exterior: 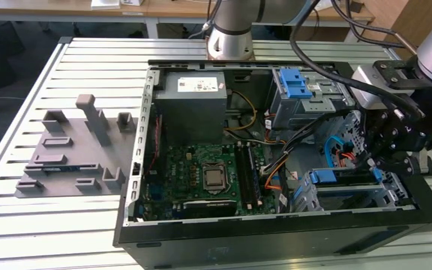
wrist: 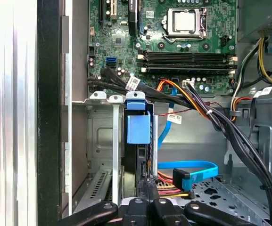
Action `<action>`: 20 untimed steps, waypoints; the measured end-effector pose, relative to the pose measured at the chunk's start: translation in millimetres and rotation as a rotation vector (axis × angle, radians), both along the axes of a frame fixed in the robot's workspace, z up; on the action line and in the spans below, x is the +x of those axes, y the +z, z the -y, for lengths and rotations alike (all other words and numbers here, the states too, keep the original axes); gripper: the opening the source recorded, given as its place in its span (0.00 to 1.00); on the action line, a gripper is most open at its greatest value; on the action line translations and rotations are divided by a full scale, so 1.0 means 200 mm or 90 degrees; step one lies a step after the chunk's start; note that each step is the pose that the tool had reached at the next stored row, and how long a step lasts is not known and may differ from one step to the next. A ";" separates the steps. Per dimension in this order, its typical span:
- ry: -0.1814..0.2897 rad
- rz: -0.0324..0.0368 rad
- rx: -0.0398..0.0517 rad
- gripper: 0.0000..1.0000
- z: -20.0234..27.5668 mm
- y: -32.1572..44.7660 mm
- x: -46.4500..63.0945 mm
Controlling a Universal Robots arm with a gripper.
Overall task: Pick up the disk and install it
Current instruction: 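Insert the first disk wire, then insert the second disk wire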
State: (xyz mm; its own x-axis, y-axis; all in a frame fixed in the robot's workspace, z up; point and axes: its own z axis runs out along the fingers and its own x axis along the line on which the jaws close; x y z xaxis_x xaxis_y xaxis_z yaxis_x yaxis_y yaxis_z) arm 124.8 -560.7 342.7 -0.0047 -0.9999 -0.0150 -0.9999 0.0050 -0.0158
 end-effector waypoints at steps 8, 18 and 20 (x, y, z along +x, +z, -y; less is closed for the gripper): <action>0.000 0.0000 0.0000 0.11 0.000 0.028 0.00; 0.000 0.0015 0.0000 0.11 0.000 0.038 -0.04; 0.000 0.0015 0.0001 0.11 0.000 0.042 -0.04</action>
